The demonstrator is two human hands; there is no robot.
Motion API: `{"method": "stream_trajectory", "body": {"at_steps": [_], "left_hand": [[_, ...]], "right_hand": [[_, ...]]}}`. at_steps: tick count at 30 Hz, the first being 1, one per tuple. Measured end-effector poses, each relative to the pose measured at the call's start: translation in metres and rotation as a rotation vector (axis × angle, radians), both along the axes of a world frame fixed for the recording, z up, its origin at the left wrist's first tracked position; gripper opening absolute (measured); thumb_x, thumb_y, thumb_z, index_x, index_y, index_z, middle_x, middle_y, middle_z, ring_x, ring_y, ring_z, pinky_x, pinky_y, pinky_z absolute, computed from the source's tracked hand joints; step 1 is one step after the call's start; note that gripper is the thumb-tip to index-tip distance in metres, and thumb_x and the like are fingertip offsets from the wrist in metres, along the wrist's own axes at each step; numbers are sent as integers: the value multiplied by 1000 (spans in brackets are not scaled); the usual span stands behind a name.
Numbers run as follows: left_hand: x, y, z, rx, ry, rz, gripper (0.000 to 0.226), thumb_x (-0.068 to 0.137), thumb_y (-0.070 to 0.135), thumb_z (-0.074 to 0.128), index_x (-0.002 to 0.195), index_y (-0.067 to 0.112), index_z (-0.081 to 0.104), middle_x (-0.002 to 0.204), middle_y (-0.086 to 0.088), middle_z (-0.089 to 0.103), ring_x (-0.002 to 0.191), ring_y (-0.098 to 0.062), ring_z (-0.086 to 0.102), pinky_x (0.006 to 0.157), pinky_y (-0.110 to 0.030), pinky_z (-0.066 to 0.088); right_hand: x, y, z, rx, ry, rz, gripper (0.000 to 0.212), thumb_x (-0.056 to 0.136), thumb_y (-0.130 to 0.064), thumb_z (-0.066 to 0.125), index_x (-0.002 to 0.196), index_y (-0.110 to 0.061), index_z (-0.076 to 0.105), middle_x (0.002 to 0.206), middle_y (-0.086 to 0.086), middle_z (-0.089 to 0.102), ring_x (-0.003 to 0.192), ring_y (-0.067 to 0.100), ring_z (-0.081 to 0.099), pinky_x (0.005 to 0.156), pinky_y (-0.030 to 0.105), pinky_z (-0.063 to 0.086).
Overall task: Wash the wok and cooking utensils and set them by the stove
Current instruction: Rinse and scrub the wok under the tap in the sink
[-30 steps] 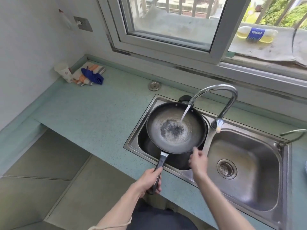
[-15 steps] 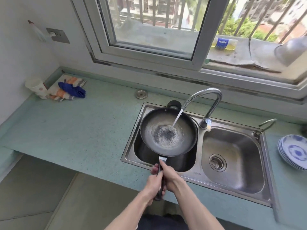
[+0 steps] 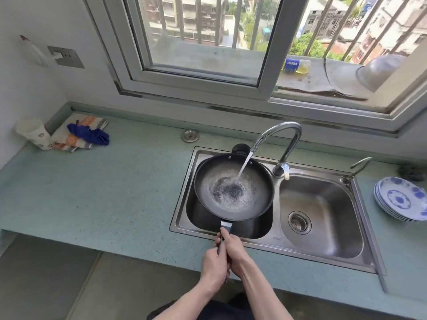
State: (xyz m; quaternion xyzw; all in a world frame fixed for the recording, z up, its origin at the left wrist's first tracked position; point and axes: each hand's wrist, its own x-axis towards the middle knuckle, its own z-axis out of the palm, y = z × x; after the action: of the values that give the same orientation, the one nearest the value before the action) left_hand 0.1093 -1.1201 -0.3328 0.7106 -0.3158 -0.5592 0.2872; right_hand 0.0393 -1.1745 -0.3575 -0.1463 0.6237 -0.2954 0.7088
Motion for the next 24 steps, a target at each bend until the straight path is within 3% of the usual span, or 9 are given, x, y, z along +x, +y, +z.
{"method": "stream_trajectory", "body": {"at_steps": [5,8,11,16,20,24], "left_hand": [[-3,-4,9,-11,124,58,55,105,43,45,59,12,46,47,-9,44,35,-20,41,37,-25,32],[0,-5,13,-12,163,68,52,106,41,45,63,12,47,48,-6,44,36,-19,40,41,-24,31],[6,-6,15,-24,197,70,45,106,39,45,73,9,53,50,-3,45,38,-17,40,41,-23,30],[16,-11,20,-54,172,58,41,106,39,46,79,9,52,50,-1,46,38,-15,40,41,-23,29],[17,-12,22,-55,153,26,39,105,37,48,75,12,50,49,-2,44,37,-17,40,41,-24,29],[19,-8,21,-60,133,-13,35,102,31,50,72,15,46,51,-5,42,40,-18,38,42,-26,30]], "right_hand": [[-7,-3,10,34,-160,-40,31,101,-37,63,93,-7,69,72,4,65,58,14,59,54,25,49],[-12,-9,8,-97,95,133,56,106,-48,47,96,0,75,75,9,70,57,16,59,54,28,47],[-17,-15,0,-240,278,263,74,108,-51,31,97,11,69,76,12,71,64,18,58,62,32,46],[-13,-19,0,-269,139,193,55,111,-37,40,97,5,72,80,13,68,72,21,59,60,27,48],[0,-23,8,-127,-85,69,48,102,-45,58,102,0,75,84,13,72,70,21,64,63,31,45],[7,-30,12,-95,-83,113,31,96,-34,71,97,-4,66,74,9,68,62,18,62,61,28,51]]}}
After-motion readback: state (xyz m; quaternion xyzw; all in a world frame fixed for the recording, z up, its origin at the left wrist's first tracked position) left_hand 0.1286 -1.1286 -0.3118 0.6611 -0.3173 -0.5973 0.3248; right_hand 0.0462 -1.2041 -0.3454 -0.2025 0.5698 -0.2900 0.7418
